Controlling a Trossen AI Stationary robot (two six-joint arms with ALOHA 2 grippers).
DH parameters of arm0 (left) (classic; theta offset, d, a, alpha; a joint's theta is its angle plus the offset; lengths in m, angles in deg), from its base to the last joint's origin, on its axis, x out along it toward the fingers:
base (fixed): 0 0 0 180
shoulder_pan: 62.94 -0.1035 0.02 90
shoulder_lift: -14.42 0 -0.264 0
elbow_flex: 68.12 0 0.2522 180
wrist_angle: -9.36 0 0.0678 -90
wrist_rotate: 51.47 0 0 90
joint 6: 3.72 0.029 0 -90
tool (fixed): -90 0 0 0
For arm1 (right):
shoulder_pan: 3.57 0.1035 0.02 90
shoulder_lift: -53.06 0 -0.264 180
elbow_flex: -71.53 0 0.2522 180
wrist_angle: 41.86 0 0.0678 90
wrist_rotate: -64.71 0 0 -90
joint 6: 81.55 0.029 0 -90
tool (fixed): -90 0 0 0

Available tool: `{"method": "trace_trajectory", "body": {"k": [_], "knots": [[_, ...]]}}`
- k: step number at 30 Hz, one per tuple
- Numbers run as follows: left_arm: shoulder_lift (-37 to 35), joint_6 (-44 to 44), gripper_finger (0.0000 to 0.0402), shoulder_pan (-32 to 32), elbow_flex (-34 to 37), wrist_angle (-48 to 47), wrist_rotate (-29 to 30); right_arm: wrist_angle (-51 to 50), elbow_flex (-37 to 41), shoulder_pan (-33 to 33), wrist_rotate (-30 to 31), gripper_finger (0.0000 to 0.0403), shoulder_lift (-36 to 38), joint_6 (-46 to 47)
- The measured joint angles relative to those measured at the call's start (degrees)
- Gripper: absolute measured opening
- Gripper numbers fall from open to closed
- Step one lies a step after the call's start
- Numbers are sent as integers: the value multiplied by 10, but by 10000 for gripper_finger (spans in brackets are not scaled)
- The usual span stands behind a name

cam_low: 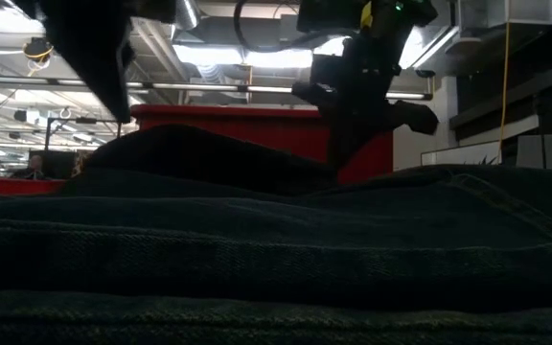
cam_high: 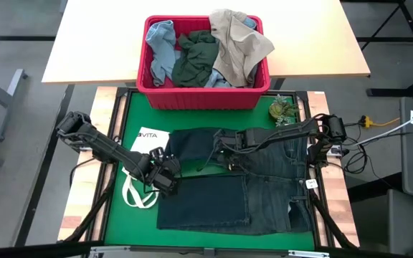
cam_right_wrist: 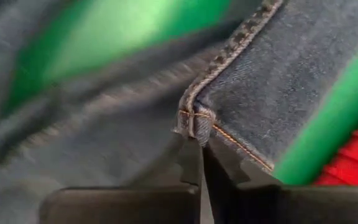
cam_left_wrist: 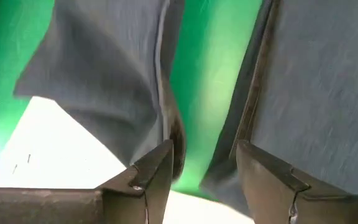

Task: Fold laundry
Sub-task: Fold the dark blue pants

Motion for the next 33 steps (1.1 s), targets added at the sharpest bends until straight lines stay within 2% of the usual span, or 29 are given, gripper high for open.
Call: {"method": "trace_trajectory", "body": {"k": [8, 13, 17, 20, 26, 33], "knots": [[0, -136, 171, 34, 0, -103, -1, -31, -113, 0, 116, 3, 1, -79], [0, -245, 171, 54, 0, -112, 53, -34, -199, 0, 149, 2, 2, -133], [0, -346, 171, 66, 0, -112, 109, -35, -259, 0, 156, 2, 2, -168], [0, -399, 171, 72, 0, -111, 124, -38, -295, 0, 156, 1, 2, -188], [18, -418, 171, 82, 0, -63, 149, -38, -331, -8, 157, 1, 3, -211], [93, -486, 171, 73, 0, -62, 150, -40, -332, -25, 157, 1, 3, -216]]}}
